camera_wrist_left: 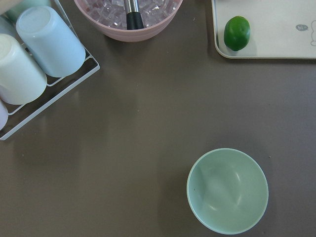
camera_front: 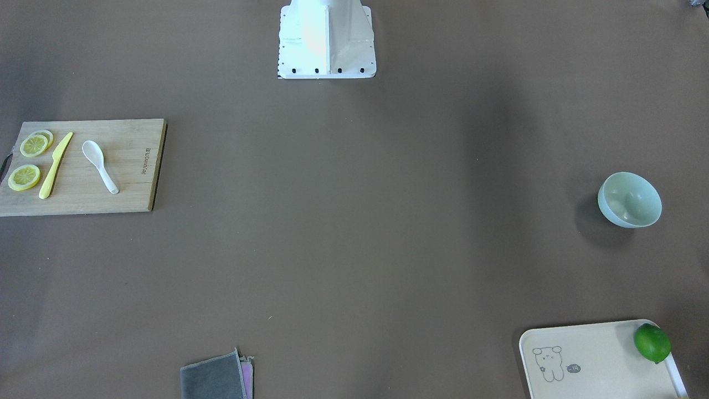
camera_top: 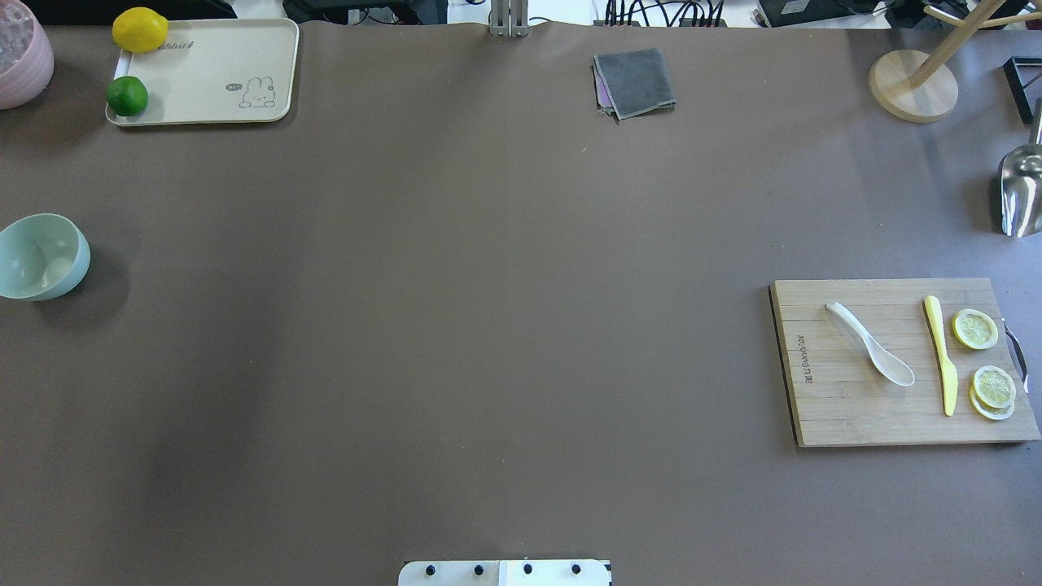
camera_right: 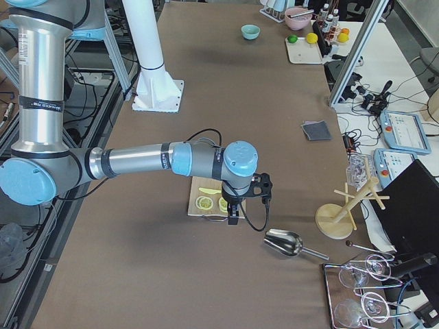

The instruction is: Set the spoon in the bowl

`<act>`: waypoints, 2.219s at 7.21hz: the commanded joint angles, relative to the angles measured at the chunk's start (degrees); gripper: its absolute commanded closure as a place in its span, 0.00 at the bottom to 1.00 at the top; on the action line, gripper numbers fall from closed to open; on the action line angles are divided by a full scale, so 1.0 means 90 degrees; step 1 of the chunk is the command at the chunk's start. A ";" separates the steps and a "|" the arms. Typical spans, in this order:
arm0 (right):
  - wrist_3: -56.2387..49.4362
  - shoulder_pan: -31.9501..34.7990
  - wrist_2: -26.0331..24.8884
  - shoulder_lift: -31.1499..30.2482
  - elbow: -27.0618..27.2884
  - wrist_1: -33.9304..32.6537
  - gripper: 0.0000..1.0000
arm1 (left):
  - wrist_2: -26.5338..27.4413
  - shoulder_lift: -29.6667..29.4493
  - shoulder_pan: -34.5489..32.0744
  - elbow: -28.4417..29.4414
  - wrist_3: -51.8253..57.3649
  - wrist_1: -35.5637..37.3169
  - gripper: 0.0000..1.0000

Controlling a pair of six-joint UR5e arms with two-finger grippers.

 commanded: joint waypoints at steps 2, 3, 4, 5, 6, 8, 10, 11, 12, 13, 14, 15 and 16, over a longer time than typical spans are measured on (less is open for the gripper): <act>-0.0084 0.0038 0.0006 -0.0067 0.0016 0.0001 0.00 | 0.0005 0.0002 0.0082 0.0003 -0.0001 -0.0051 0.02; -0.0084 0.0038 0.0006 -0.0067 0.0016 0.0001 0.00 | 0.0015 0.0012 0.0082 0.0013 -0.0011 -0.0041 0.02; -0.0084 0.0038 0.0006 -0.0067 0.0006 0.0001 0.00 | 0.0015 0.0012 0.0082 0.0013 -0.0021 -0.0041 0.02; -0.0084 0.0038 0.0016 -0.0067 0.0016 0.0001 0.00 | 0.0005 0.0012 0.0082 0.0013 -0.0021 -0.0041 0.02; -0.0084 0.0038 0.0016 -0.0067 0.0016 0.0001 0.00 | 0.0024 0.0002 0.0082 0.0023 -0.0021 -0.0041 0.02; -0.0075 0.0038 0.0026 -0.0067 0.0016 0.0001 0.00 | 0.0034 0.0012 0.0082 0.0023 -0.0021 -0.0041 0.02; -0.0084 0.0038 0.0036 -0.0067 0.0016 0.0001 0.00 | 0.0044 0.0012 0.0082 0.0033 -0.0021 -0.0041 0.02; -0.0084 0.0048 0.0055 -0.0067 0.0035 0.0001 0.00 | 0.0044 0.0012 0.0073 0.0004 -0.0031 -0.0041 0.02; -0.0084 0.0116 0.0074 -0.0096 0.0152 -0.0009 0.00 | 0.0044 0.0012 0.0073 0.0023 -0.0031 -0.0041 0.02; -0.0084 0.0116 0.0075 -0.0106 0.0143 -0.0009 0.00 | 0.0054 0.0012 0.0073 0.0023 -0.0031 -0.0041 0.02; -0.0084 0.0116 0.0065 -0.0106 0.0143 -0.0009 0.00 | 0.0054 0.0012 0.0082 0.0033 -0.0031 -0.0041 0.02; -0.0075 0.0116 0.0055 -0.0096 0.0143 -0.0009 0.00 | 0.0005 0.0022 0.0073 0.0004 -0.0041 -0.0041 0.02; -0.0075 0.0116 0.0065 -0.0106 0.0143 -0.0009 0.00 | 0.0015 0.0080 0.0082 -0.0006 -0.0031 -0.0051 0.02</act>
